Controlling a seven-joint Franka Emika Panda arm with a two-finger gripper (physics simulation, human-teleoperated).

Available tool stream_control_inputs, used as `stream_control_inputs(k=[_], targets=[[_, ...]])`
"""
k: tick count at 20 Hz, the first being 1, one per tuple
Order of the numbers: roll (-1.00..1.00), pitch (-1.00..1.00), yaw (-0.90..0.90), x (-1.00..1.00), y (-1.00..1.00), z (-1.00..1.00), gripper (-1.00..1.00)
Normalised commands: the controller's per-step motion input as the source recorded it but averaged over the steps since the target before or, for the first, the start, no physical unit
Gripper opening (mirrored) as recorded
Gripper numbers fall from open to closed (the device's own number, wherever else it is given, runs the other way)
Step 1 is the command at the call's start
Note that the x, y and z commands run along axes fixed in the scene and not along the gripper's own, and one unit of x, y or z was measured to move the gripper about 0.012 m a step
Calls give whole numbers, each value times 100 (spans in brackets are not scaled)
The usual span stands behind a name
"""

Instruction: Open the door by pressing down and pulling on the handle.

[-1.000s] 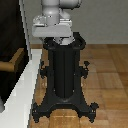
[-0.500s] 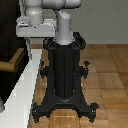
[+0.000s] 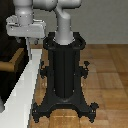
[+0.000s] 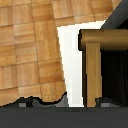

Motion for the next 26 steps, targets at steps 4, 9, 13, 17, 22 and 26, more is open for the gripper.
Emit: stream_control_inputs(k=[4, 9, 13, 17, 22, 26], targets=[[0, 0, -8, 0, 0, 0, 100], [0, 0, 0, 0, -40, 0, 100], [0, 0, 0, 0, -25, 0, 100], [0, 0, 0, 50, 0, 0, 100], [0, 0, 0, 0, 0, 0, 100], [0, 0, 0, 0, -50, -50, 100]])
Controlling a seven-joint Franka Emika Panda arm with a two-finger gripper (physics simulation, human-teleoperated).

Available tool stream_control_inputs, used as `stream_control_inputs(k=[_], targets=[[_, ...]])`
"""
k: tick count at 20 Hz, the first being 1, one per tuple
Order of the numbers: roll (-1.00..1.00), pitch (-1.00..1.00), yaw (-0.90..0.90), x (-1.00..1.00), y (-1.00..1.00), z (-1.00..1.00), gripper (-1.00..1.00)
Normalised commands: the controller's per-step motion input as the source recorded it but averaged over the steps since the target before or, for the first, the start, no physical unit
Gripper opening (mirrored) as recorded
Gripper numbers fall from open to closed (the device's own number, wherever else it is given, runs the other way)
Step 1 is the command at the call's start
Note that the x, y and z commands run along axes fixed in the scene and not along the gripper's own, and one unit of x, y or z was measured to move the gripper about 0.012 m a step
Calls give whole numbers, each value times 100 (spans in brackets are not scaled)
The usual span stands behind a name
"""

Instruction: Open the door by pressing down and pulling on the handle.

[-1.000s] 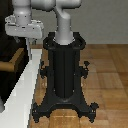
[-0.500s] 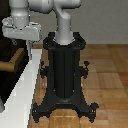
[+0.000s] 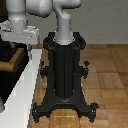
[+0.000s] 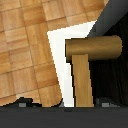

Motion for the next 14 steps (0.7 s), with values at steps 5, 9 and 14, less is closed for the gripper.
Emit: stream_control_inputs(k=[5, 9, 14], targets=[[0, 0, 0, 0, -40, -60, 100], [0, 0, 0, 0, -50, -50, 100], [0, 0, 0, 0, 0, 0, -100]])
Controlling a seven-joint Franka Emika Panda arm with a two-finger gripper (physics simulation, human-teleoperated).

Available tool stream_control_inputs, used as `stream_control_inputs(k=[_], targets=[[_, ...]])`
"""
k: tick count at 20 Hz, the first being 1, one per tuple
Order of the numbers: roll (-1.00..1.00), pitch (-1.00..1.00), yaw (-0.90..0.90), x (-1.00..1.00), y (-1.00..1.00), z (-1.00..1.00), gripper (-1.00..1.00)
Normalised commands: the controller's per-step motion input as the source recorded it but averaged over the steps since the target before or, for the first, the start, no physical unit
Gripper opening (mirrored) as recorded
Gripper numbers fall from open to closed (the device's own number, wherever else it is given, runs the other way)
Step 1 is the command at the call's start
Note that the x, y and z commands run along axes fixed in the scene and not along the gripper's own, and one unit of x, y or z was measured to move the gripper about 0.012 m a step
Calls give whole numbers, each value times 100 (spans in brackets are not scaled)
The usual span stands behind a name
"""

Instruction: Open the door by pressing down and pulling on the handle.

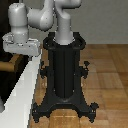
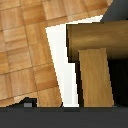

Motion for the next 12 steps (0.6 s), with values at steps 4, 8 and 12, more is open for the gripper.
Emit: stream_control_inputs(k=[4, 8, 12], targets=[[0, 0, 0, 0, 0, 0, -100], [0, -4, 0, 0, 0, 0, -100], [0, -11, 0, 0, 0, -75, -100]])
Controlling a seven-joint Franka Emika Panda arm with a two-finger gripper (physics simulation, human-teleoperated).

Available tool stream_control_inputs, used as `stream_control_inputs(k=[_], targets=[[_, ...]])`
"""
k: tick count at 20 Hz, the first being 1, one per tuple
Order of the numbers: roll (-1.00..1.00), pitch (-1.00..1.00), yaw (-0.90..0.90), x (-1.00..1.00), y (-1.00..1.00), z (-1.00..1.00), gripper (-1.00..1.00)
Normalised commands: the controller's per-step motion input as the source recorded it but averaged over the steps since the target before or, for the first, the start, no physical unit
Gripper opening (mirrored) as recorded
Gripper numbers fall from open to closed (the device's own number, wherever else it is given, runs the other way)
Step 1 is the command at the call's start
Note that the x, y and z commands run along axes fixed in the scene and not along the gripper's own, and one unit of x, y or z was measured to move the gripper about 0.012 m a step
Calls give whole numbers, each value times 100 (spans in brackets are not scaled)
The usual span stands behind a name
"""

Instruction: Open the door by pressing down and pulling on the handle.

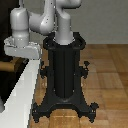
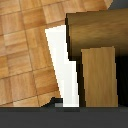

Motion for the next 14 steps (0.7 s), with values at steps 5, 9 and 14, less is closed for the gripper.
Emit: stream_control_inputs(k=[5, 9, 14], targets=[[0, -9, 0, 0, 0, 0, -100], [0, -11, 0, 0, 0, -50, -100], [0, 0, 0, 0, 0, -40, -100]])
